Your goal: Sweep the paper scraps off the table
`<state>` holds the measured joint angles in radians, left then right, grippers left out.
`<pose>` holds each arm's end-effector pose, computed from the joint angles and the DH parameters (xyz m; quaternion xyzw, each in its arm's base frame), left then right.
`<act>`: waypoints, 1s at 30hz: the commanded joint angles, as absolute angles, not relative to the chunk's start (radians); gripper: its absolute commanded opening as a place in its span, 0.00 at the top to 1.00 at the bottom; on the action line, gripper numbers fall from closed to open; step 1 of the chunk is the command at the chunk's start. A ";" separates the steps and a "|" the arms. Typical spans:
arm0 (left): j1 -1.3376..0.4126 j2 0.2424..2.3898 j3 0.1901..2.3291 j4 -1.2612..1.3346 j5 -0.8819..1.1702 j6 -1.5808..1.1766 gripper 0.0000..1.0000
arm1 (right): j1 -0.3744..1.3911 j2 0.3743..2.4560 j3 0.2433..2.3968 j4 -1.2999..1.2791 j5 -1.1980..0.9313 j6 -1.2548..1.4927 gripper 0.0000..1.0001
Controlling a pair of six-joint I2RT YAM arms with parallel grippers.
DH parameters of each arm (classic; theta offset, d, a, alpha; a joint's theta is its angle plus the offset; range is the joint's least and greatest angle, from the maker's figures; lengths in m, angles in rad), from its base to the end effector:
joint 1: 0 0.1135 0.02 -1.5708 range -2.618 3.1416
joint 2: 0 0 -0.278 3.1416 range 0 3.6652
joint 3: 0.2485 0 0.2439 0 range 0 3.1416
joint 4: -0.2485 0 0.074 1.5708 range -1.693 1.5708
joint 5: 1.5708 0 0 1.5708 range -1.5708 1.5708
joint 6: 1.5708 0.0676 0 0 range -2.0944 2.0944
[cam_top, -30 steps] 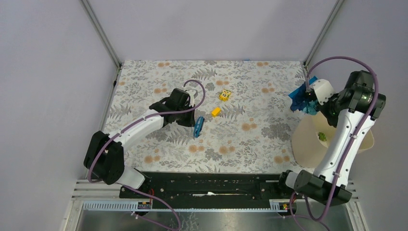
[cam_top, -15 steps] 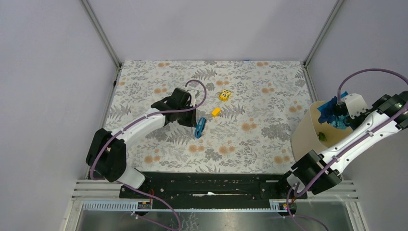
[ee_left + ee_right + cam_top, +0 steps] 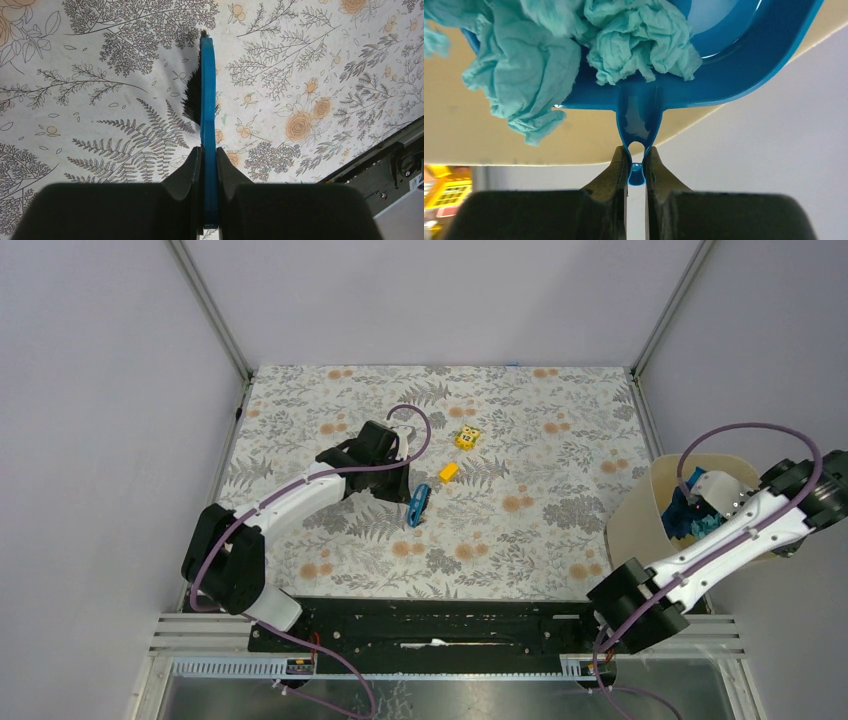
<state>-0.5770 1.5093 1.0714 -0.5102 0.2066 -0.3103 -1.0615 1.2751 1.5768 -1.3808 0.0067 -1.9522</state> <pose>0.2641 -0.1885 0.2312 0.1572 0.9342 -0.2195 0.2331 0.1038 -0.1868 0.3821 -0.4171 0.8757 -0.2431 0.0123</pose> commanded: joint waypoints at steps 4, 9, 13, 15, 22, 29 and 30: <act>-0.576 1.536 1.087 -0.558 0.231 -0.296 1.00 | -1.066 1.036 1.320 -0.935 0.096 -2.437 0.97; -0.576 1.535 1.086 -0.561 0.242 -0.295 1.00 | -1.064 0.997 1.307 -0.858 0.022 -2.534 0.95; -0.577 1.534 1.085 -0.561 0.250 -0.295 1.00 | -1.064 0.980 1.284 -0.829 0.003 -2.550 0.94; -0.576 1.532 1.084 -0.561 0.251 -0.294 1.00 | -1.064 0.972 1.270 -0.815 0.002 -2.554 0.94; -0.577 1.534 1.084 -0.563 0.258 -0.295 1.00 | -1.064 0.973 1.242 -0.811 0.021 -2.542 0.94; -0.578 1.533 1.087 -0.570 0.237 -0.293 1.00 | -1.064 1.019 1.301 -0.787 -0.070 -2.454 0.95; -0.578 1.536 1.087 -0.570 0.238 -0.293 1.00 | -1.064 1.033 1.327 -0.791 -0.106 -2.421 0.96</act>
